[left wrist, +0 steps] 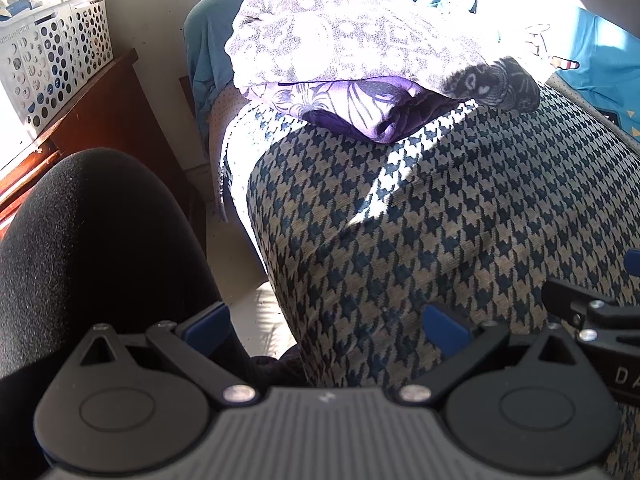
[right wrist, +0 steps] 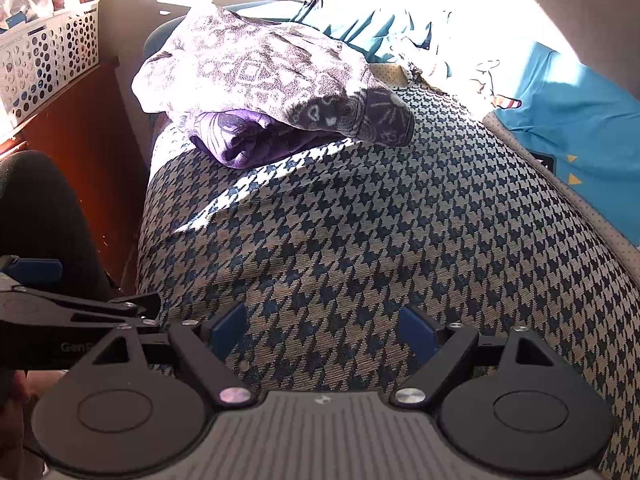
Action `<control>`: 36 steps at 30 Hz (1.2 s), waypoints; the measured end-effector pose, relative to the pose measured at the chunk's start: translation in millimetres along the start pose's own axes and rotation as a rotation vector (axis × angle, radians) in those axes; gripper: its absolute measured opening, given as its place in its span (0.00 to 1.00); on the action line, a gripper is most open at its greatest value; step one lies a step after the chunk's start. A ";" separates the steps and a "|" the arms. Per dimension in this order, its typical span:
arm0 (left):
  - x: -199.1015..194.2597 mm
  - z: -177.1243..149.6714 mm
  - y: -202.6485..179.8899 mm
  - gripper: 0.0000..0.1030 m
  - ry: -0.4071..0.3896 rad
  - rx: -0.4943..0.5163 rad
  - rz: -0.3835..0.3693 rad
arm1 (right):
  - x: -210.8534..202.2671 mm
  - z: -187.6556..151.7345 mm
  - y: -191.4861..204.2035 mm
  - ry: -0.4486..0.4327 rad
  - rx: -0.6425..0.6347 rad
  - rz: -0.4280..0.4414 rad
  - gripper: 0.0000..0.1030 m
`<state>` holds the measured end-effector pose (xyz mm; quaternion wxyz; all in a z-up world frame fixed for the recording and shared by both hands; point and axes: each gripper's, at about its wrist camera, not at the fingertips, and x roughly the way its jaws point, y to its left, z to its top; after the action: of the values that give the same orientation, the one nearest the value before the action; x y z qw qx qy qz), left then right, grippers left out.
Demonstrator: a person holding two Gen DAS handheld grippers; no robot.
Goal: Fold clothes
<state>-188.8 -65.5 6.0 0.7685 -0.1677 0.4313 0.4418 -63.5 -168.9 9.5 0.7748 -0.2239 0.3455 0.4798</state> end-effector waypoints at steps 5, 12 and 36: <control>0.5 -0.4 3.7 1.00 0.005 -0.002 0.003 | 0.1 -0.2 5.5 -0.001 -0.011 0.004 0.80; -0.5 0.4 6.5 1.00 0.005 -0.007 0.004 | -0.1 -0.4 7.5 0.002 -0.013 0.009 0.80; 0.5 -8.6 17.4 1.00 0.067 -0.017 -0.029 | -3.2 -11.0 20.4 0.046 -0.026 0.013 0.80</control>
<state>-207.4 -61.1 2.8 0.7587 -0.1951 0.4504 0.4283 -86.4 -169.3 4.2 0.7604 -0.2429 0.3585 0.4841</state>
